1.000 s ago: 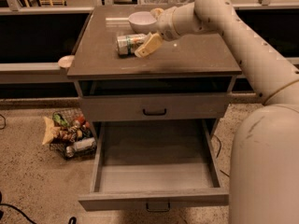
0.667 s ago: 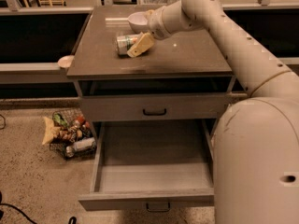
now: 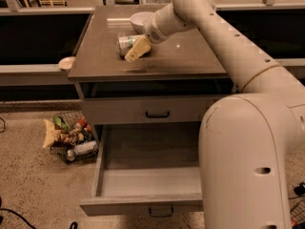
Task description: Place 7up can into middle drawer
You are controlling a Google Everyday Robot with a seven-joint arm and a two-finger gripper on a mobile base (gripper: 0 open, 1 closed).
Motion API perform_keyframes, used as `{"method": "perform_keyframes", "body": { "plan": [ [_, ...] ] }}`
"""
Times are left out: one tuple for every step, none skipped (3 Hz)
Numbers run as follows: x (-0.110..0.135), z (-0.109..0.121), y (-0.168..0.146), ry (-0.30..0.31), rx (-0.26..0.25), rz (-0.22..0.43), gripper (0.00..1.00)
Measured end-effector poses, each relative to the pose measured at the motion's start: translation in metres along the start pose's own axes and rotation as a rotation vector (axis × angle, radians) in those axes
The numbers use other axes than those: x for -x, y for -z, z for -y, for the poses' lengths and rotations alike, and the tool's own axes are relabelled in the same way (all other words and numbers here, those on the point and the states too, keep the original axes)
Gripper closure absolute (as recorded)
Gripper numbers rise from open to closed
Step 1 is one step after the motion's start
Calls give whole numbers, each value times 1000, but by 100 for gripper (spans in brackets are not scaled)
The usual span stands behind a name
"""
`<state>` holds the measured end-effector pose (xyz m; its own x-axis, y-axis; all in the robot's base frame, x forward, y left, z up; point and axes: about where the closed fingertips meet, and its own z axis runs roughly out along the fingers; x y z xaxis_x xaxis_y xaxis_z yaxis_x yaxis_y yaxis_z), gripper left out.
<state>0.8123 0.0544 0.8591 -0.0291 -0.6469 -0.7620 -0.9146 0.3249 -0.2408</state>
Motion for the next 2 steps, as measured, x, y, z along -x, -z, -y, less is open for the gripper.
{"method": "perform_keyframes", "body": {
  "plan": [
    [-4, -3, -6, -20, 13, -27, 17],
    [-10, 1, -7, -82, -28, -31, 50]
  ]
}}
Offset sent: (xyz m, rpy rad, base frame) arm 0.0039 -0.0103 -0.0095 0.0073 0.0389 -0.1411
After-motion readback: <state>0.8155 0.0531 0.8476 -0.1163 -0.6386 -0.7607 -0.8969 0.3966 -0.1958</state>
